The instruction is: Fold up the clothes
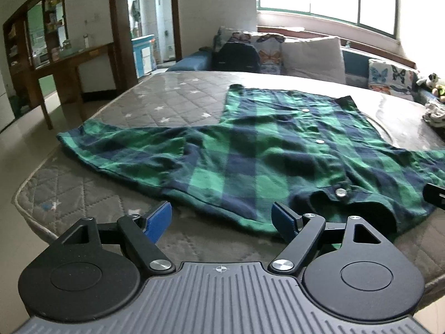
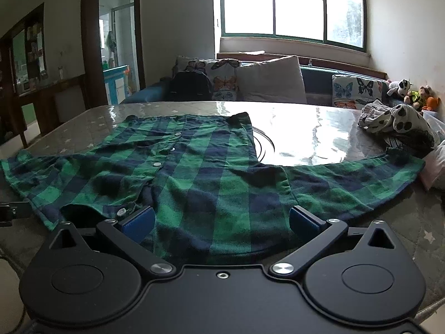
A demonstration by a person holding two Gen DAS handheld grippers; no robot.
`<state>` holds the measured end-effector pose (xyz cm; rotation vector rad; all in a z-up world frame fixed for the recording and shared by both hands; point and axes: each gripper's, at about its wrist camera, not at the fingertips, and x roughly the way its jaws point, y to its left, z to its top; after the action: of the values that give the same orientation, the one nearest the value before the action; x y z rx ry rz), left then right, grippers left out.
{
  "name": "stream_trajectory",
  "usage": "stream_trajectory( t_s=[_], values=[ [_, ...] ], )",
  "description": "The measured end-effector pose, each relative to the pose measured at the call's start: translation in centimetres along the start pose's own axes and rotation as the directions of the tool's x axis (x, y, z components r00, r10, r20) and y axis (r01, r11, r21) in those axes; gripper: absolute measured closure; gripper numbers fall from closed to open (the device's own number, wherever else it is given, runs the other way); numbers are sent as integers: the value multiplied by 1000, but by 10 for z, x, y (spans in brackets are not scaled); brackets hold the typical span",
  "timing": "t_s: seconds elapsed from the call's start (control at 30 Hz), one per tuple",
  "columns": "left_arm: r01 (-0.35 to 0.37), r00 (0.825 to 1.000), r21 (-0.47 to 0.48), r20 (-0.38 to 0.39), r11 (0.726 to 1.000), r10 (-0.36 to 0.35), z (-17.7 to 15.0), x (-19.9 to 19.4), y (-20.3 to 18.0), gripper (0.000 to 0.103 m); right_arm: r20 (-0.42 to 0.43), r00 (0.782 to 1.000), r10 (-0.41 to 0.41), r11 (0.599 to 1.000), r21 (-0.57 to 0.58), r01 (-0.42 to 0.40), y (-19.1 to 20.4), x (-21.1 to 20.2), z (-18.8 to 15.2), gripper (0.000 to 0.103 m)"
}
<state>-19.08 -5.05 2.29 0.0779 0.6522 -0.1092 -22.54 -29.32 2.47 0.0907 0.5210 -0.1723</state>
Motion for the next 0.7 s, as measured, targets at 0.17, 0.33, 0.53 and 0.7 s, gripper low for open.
stream_trajectory(
  t_s=[0.17, 0.33, 0.53, 0.7],
  values=[
    [28, 1000, 12, 3, 1000, -28, -1, 0, -6, 23, -3, 1000, -6, 1000, 1, 6, 2, -1, 0, 0],
    [42, 999, 23, -5, 999, -42, -2, 2, -9, 23, -6, 1000, -18, 1000, 1, 18, 4, -3, -1, 0],
    [60, 998, 42, -24, 997, -59, 1, 5, -15, 23, 3, 1000, -29, 1000, 8, 29, 4, -9, 1, 0],
    [64, 998, 52, -28, 997, -63, 1, 7, -20, 23, 7, 999, -37, 999, 18, 37, 1, -13, 0, 0]
  ],
)
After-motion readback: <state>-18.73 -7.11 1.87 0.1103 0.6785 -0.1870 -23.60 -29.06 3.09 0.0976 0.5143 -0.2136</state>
